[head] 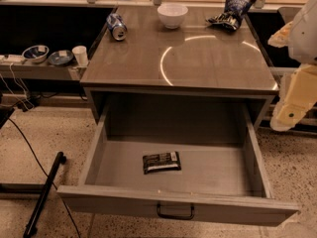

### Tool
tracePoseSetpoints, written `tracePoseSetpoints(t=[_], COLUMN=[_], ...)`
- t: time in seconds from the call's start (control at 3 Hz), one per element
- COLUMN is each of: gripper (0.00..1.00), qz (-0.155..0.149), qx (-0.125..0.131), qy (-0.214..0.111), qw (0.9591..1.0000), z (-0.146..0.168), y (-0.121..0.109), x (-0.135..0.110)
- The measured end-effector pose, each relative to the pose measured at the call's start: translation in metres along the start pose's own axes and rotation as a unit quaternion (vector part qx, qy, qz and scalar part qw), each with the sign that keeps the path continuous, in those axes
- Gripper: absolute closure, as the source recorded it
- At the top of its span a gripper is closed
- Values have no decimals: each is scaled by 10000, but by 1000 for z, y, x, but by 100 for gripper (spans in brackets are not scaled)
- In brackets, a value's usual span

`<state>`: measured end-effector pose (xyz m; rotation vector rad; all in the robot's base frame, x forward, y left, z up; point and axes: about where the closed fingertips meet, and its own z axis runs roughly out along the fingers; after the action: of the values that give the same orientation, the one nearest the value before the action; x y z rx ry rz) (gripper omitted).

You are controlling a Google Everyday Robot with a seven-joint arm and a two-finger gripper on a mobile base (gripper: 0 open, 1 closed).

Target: Pick rxbar chocolate from top drawer and place on counter

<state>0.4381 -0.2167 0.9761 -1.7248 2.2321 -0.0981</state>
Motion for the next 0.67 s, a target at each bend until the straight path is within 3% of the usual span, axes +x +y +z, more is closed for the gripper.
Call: tracePoseSetpoints(t=[0.33, 0.67], gripper=[0, 0], qz=[0, -152], qx=[0, -76], qy=[-1, -175], qw=[10000, 9997], z=[0, 38], y=[0, 7], x=[0, -22])
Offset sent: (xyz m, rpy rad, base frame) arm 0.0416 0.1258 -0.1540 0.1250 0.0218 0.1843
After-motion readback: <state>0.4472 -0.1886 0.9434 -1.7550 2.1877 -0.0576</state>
